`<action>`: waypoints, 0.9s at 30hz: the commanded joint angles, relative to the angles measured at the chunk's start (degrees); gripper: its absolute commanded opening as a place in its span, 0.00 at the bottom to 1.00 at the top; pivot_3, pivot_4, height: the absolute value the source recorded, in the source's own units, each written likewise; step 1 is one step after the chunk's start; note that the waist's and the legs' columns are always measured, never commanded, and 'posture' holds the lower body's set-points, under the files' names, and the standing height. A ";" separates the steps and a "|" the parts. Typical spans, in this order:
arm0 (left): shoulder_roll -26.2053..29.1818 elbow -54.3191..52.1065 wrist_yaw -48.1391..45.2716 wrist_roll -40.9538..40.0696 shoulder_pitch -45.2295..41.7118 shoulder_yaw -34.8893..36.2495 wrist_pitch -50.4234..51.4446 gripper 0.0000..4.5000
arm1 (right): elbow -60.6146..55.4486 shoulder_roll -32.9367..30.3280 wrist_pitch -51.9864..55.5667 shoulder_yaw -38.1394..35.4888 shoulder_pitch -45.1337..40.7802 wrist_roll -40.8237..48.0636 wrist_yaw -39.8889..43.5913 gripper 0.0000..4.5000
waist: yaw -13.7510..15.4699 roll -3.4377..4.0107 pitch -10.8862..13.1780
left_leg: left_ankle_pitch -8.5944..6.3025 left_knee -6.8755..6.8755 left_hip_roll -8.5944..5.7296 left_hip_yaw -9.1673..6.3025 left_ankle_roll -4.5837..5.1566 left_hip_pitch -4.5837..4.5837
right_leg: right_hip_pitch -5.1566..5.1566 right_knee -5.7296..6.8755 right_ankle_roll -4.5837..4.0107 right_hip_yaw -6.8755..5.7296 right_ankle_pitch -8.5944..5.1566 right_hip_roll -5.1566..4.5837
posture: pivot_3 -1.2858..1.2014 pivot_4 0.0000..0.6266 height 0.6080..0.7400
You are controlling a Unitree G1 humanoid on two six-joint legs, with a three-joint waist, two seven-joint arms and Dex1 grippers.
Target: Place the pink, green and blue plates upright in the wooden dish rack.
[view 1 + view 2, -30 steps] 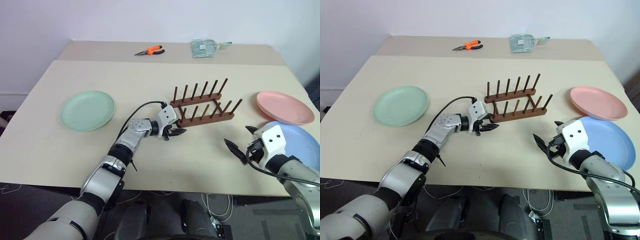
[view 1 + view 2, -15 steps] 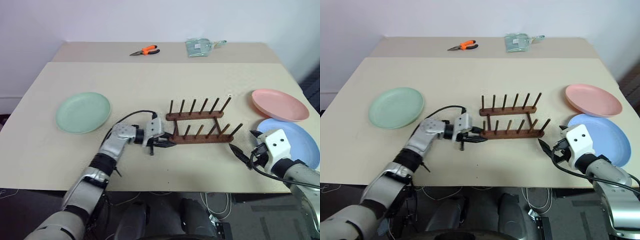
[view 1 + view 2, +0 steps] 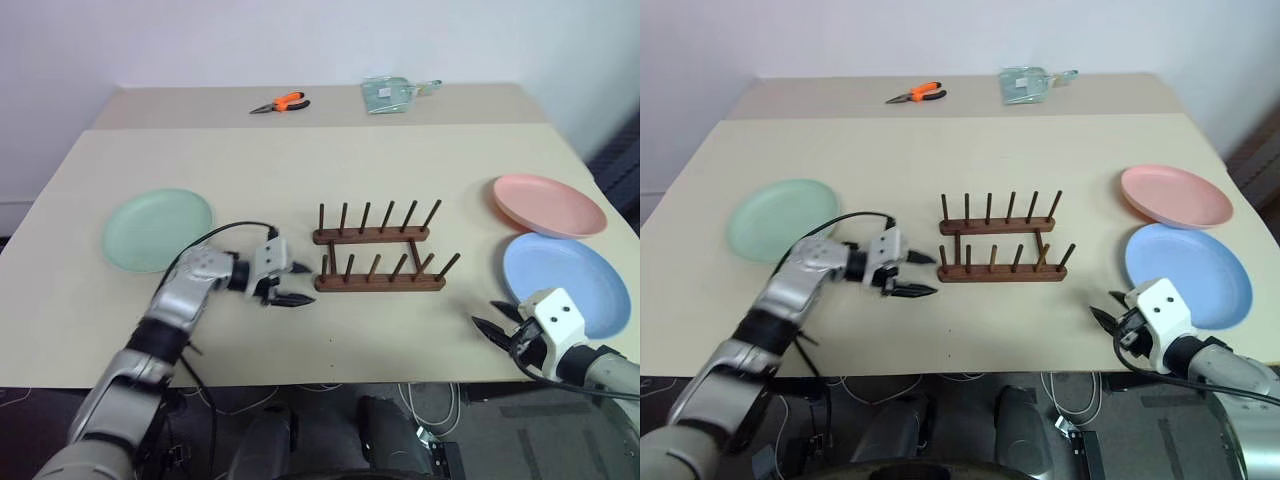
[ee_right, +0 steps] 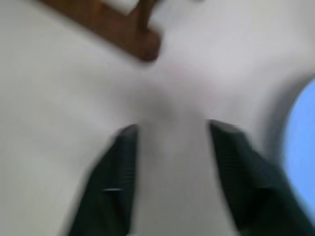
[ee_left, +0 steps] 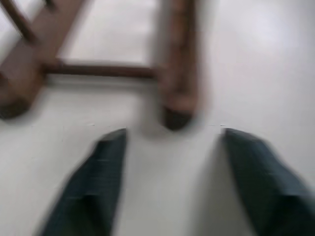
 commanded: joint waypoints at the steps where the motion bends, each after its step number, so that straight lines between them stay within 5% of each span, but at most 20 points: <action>1: 0.49 -10.23 -0.03 -2.87 5.76 -2.39 9.00 0.23 | -2.99 0.26 -0.29 3.41 -1.24 0.35 0.65 0.01 | 0.34 0.17 -0.13 | 0.00 0.05 0.01 -0.01 0.00 -0.01 | 0.02 0.00 -0.07 0.00 -0.10 -0.01 | 0.52 0.24 1.00; 2: -0.34 -12.32 2.02 -2.64 7.00 -2.70 10.34 0.12 | -2.65 0.64 -0.61 5.04 -2.18 -0.51 0.11 0.00 | 0.45 0.22 -0.17 | 0.00 0.10 0.02 -0.01 0.00 -0.04 | 0.02 0.00 -0.08 0.00 -0.12 -0.05 | 0.52 0.24 1.00; 11: -16.43 -3.09 32.56 9.85 3.16 -2.30 8.45 0.12 | 11.63 4.93 -1.73 20.64 -21.27 -16.67 -12.23 0.00 | 2.95 0.01 -0.32 | 0.01 0.40 -0.16 -0.04 0.01 -0.13 | 0.22 -0.18 -0.09 -0.06 -0.08 -0.14 | 0.52 0.24 1.00; 24: -20.49 12.17 40.87 9.50 -5.08 0.31 2.59 0.12 | 28.55 8.30 -7.97 21.96 -36.15 -20.25 -15.72 0.00 | 1.78 -0.08 -0.50 | 0.03 0.33 -0.15 -0.02 -0.01 0.03 | 0.19 0.11 0.10 -0.07 0.06 -0.05 | 0.52 0.24 1.00; 27: -20.40 12.32 40.88 9.45 -4.96 0.42 1.58 0.11 | 24.90 5.84 -8.04 19.85 -34.27 -18.39 -12.64 0.19 | 1.78 -0.08 -0.50 | 0.03 0.33 -0.16 -0.03 -0.01 0.03 | 0.15 0.20 0.05 -0.07 0.08 -0.05 | 0.52 0.24 1.00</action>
